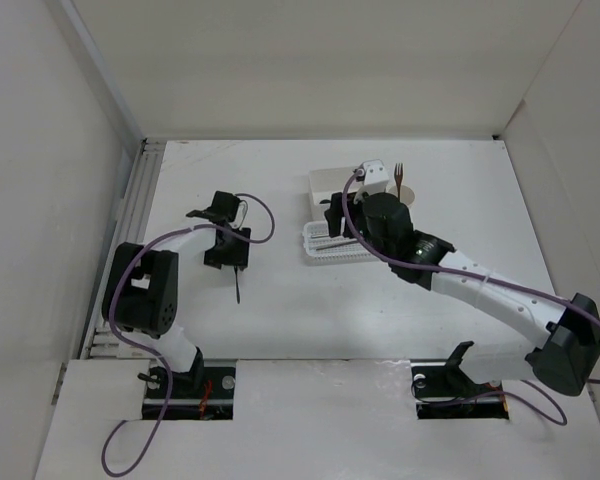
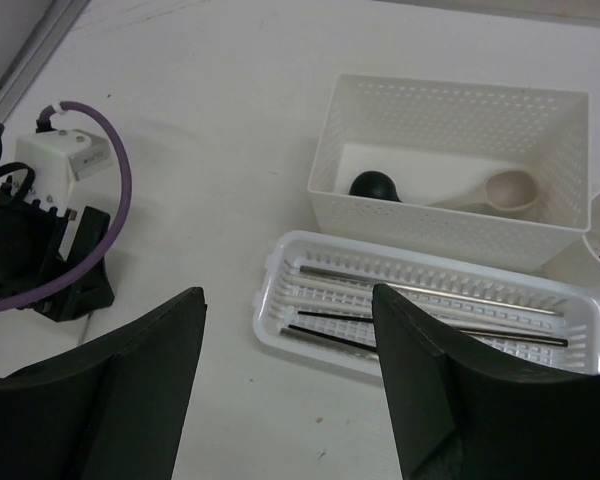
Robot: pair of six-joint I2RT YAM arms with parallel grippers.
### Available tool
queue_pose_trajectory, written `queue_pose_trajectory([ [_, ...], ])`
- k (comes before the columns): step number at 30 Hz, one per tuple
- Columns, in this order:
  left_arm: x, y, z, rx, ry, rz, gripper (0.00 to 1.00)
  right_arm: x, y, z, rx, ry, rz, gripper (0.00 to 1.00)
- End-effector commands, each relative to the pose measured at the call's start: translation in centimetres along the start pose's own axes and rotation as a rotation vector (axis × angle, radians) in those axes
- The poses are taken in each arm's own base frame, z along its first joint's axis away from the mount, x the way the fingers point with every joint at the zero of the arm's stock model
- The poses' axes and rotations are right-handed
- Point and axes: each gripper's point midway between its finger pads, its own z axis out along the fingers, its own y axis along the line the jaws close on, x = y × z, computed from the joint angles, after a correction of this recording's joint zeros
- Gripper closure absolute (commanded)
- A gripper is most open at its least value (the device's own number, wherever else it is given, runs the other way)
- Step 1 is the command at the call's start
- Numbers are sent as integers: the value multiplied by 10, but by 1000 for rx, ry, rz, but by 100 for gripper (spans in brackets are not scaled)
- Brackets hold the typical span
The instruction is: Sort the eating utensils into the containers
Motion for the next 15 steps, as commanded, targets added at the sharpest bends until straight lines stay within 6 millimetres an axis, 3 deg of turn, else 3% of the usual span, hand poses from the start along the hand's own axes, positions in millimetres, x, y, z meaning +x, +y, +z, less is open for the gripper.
queue_pose_trajectory([
  [1, 0, -3, -2, 18, 19, 10, 43, -22, -2, -1, 25, -63, -39, 28],
  [5, 6, -7, 4, 35, 57, 11, 41, -23, -6, -1, 47, -69, -48, 28],
  [9, 7, -8, 9, 41, 77, 12, 55, -24, -8, -1, 57, -71, -57, 28],
  [15, 5, -5, 13, 41, 95, -27, 59, -23, -11, -3, 66, -73, -66, 28],
])
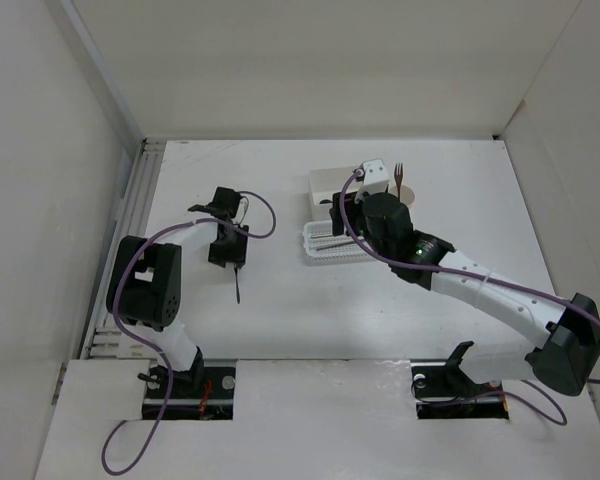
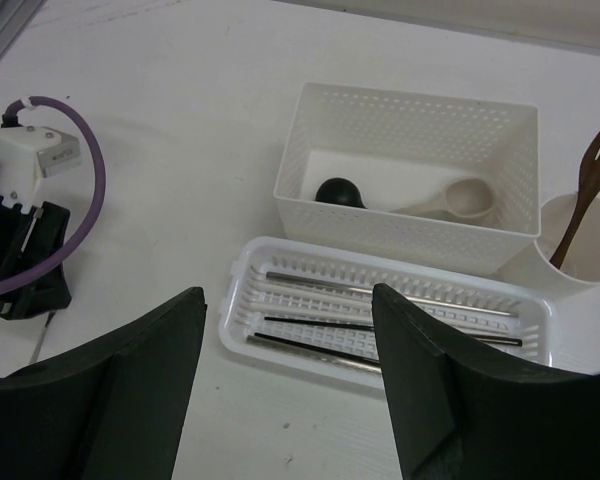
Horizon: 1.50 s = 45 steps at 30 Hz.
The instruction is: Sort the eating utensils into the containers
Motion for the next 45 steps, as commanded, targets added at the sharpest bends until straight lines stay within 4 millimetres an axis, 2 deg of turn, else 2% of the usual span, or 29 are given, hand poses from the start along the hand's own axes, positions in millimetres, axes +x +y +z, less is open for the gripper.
queue_pose_trajectory([
  [1, 13, -3, 9, 29, 73, -29, 60, -20, 0, -4, 8, -57, 6, 28],
  [2, 11, -4, 10, 29, 73, -29, 60, -20, 0, -4, 8, -57, 5, 28],
  [6, 4, -7, 10, 41, 52, -40, 72, -20, -3, -5, 17, -59, 6, 28],
  [10, 13, -9, 10, 50, 69, -62, 78, -23, -5, -8, 26, -70, 10, 26],
  [18, 10, -11, 5, 66, 52, -62, 100, -23, -7, -8, 35, -71, 0, 26],
  [21, 8, -11, 3, 67, 43, -62, 100, -23, -5, -8, 25, -69, -10, 26],
  [25, -10, -16, -13, 85, 4, -71, 100, -24, 3, -10, -37, -65, -44, 26],
  [26, -30, -22, -23, 113, -38, -71, 100, -26, 15, -12, -102, -63, -58, 26],
  [28, -50, -26, -43, 148, -87, -92, 100, -23, 28, -14, -192, -52, -118, 26],
  [29, -58, -33, -52, 183, -101, -104, 100, -23, 46, -19, -299, -48, -134, 26],
  [30, -81, -40, -69, 213, -156, -115, 100, -24, 55, -20, -348, -46, -147, 26],
  [31, -91, -44, -82, 235, -185, -120, 100, -18, 63, -20, -393, -29, -163, 26],
  [32, -97, -46, -91, 250, -198, -118, 100, -23, 72, -21, -440, -40, -161, 26],
  [33, -116, -54, -112, 292, -257, -123, 100, -26, 88, -27, -529, -44, -160, 26],
  [35, -128, -57, -131, 313, -298, -132, 100, -21, 105, -23, -605, -22, -144, 26],
  [36, -138, -58, -147, 324, -338, -141, 100, -22, 116, -24, -658, -20, -133, 26],
  [37, -143, -59, -152, 328, -354, -140, 100, -33, 122, -23, -672, -32, -113, 26],
  [38, -147, -62, -166, 336, -386, -155, 100, -30, 129, -16, -684, -12, -81, 26],
  [40, -160, -64, -183, 356, -446, -170, 100, -49, 143, -14, -731, -57, -49, 26],
  [41, -160, -72, -192, 385, -464, -161, 100, -52, 147, -10, -733, -61, -35, 26],
  [42, -165, -78, -205, 404, -497, -163, 100, -44, 153, 1, -739, -25, -14, 26],
  [43, -172, -82, -217, 435, -529, -151, 100, -44, 158, 5, -750, -18, -6, 26],
  [44, -174, -87, -223, 447, -540, -150, 100, -55, 160, 9, -759, -32, 9, 26],
  [45, -175, -91, -232, 458, -559, -138, 100, -45, 167, 17, -770, 13, 48, 26],
])
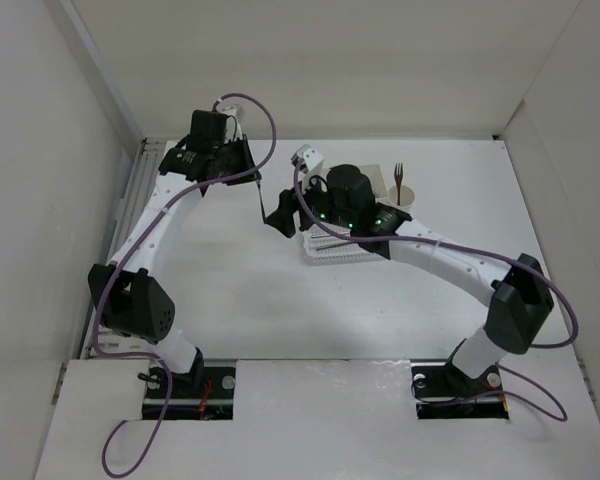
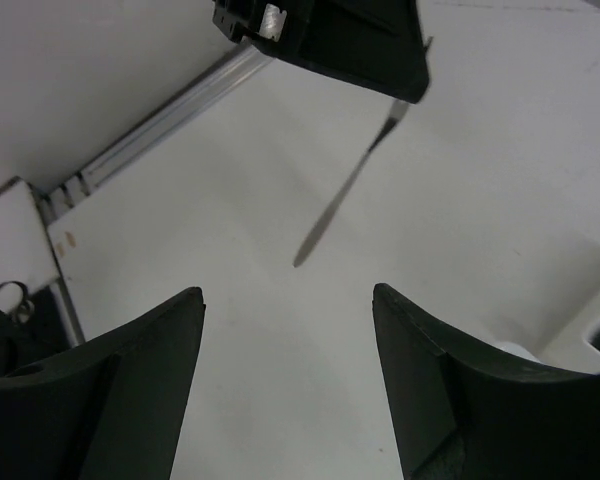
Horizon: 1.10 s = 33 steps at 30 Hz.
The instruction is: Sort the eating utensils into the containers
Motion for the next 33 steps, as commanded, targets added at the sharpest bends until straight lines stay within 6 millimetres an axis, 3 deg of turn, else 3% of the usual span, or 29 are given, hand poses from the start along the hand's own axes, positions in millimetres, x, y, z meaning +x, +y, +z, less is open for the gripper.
queue_pose_trajectory([
  [1, -26, -38, -32, 101, -91, 4, 100, -41, 15, 15, -104, -97, 90, 26],
  [2, -31, -41, -40, 110, -112, 9, 100, -46, 9, 16, -109, -101, 120, 26],
  [4, -30, -46, -44, 120, -117, 7, 100, -38, 0, 27, -112, -79, 193, 28],
  [11, -24, -47, -43, 127, -102, -13, 100, -29, -9, 52, -126, -68, 246, 33],
  [16, -14, -51, -43, 144, -71, -28, 100, -35, -8, 56, -145, -116, 238, 55],
  [19, -9, -50, -39, 148, -55, -41, 100, -37, -9, 58, -148, -125, 235, 60],
  [22, -9, -50, -39, 148, -55, -41, 100, -37, -9, 58, -148, -125, 235, 71],
  [23, -9, -50, -39, 148, -55, -41, 100, -40, -8, 58, -150, -133, 232, 80],
  [26, -9, -55, -40, 177, -52, -37, 100, -39, -15, 58, -133, -142, 234, 96],
  [27, -9, -55, -40, 177, -52, -37, 92, -39, -16, 55, -125, -153, 232, 100],
  [28, -6, -57, -39, 192, -45, -36, 74, -44, -16, 50, -117, -174, 227, 100],
  [29, -6, -62, -39, 210, -44, -28, 41, -50, -17, 46, -110, -204, 220, 100],
  [31, -4, -64, -37, 222, -38, -27, 8, -46, -45, 37, -20, -223, 236, 100],
  [32, -2, -63, -39, 222, -40, -15, 0, -55, -51, 25, 7, -250, 234, 100],
  [33, -5, -62, -39, 218, -52, -13, 0, -46, -80, 15, 94, -255, 252, 100],
])
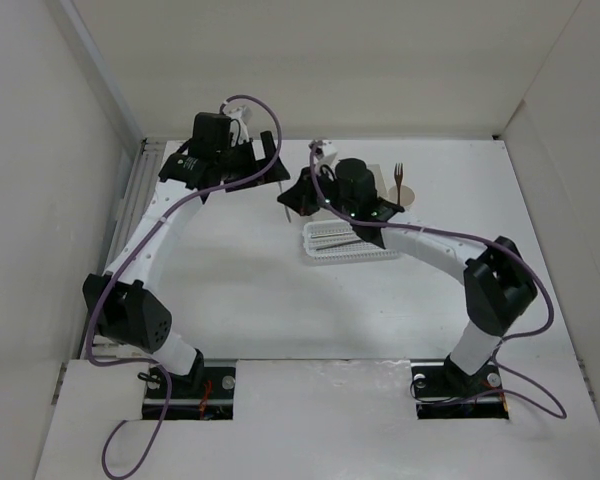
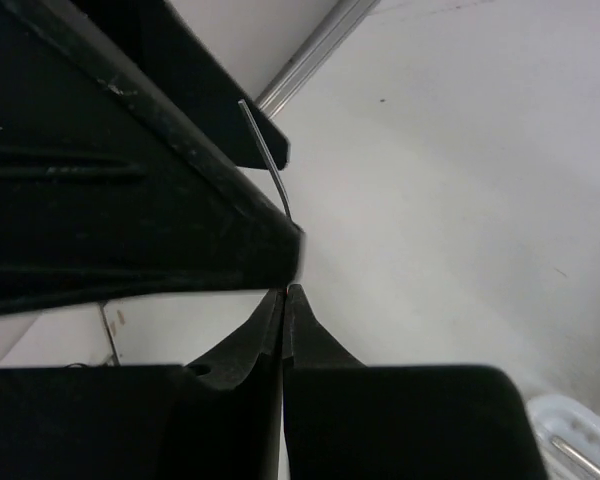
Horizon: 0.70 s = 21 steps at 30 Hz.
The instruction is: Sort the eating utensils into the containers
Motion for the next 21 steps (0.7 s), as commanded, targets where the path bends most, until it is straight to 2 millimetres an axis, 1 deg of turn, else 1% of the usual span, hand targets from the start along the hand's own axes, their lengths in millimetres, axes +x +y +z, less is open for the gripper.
queue_pose_trajectory([
  [1, -6, -12, -11, 44, -42, 29, 0, -60, -38, -42, 142, -210, -26, 100],
  [2, -8, -12, -14, 36, -57, 46, 0, -80, -41, -65, 183, -280, -33, 100],
  [3, -11, -6, -14, 8, -71, 56, 0, -96, -74, -89, 318, -359, -33, 100],
  [4, -12, -4, -14, -6, -78, 55, 0, -80, -99, -106, 409, -362, -17, 100],
  [5, -13, 4, -13, -28, -81, 45, 0, -83, -112, -125, 477, -405, -29, 100],
  [6, -18, 8, -14, -40, -100, 42, 0, -96, -117, -149, 534, -471, -68, 100],
  [7, -15, 10, -12, -43, -92, 39, 0, -94, -145, -174, 661, -533, -77, 100],
  [8, -18, 15, -13, -58, -100, 34, 0, -96, -156, -188, 725, -563, -89, 100],
  [9, -18, 15, -13, -58, -100, 34, 0, -96, -168, -199, 783, -586, -93, 100],
  [10, -21, 19, -14, -66, -106, 27, 0, -102, -176, -209, 828, -618, -88, 100],
  [11, -16, 24, -8, -75, -88, 21, 0, -100, -196, -221, 905, -627, -77, 100],
  [12, -16, 24, -8, -75, -87, 21, 0, -97, -206, -223, 935, -620, -72, 100],
  [13, -16, 30, -5, -86, -83, 12, 0, -90, -219, -221, 969, -599, -66, 100],
  [14, -19, 29, -5, -82, -91, 14, 0, -89, -229, -223, 1008, -599, -61, 100],
  [15, -21, 33, -6, -89, -96, 8, 0, -92, -233, -221, 1021, -605, -59, 100],
  [16, -19, 35, -3, -94, -87, 5, 0, -82, -245, -215, 1047, -575, -55, 100],
  [17, -21, 39, -4, -101, -92, -1, 0, -82, -255, -220, 1094, -583, -49, 100],
  [19, -21, 39, -4, -101, -92, -1, 0, -84, -264, -223, 1135, -592, -45, 100],
  [20, -22, 46, -2, -112, -90, -11, 0, -78, -271, -223, 1157, -578, -42, 100],
  [21, -24, 49, -3, -118, -95, -16, 0, -83, -274, -229, 1177, -596, -40, 100],
])
